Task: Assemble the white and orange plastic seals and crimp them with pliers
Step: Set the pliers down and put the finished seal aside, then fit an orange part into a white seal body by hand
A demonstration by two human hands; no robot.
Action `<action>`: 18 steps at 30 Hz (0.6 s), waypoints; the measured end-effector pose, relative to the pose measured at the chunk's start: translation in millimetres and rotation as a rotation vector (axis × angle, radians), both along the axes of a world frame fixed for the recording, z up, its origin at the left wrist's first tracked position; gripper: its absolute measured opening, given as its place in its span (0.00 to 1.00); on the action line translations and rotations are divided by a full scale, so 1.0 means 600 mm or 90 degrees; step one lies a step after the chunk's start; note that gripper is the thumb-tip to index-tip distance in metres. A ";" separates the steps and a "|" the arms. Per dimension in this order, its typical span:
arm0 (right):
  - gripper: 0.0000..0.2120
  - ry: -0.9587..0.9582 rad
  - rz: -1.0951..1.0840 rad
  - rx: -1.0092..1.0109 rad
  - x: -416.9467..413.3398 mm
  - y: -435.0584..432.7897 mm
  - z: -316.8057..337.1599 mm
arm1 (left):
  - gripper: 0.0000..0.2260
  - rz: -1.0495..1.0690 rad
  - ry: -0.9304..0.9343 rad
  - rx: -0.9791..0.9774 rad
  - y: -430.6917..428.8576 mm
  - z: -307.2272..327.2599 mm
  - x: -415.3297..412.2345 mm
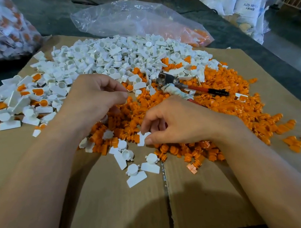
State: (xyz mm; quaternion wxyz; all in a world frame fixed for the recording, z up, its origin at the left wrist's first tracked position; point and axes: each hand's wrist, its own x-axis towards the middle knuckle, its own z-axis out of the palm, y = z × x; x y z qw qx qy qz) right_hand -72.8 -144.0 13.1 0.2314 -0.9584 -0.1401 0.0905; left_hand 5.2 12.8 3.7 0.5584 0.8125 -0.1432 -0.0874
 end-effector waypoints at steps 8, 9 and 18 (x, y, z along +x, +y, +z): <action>0.08 -0.174 -0.170 0.183 0.003 -0.024 0.011 | 0.07 -0.112 0.067 -0.080 0.002 0.007 -0.009; 0.09 -0.195 -0.188 0.221 0.004 -0.026 0.012 | 0.09 -0.149 0.083 -0.102 0.001 0.008 -0.013; 0.11 -0.175 -0.149 0.308 0.006 -0.010 0.004 | 0.08 -0.165 0.023 -0.177 -0.014 0.012 -0.029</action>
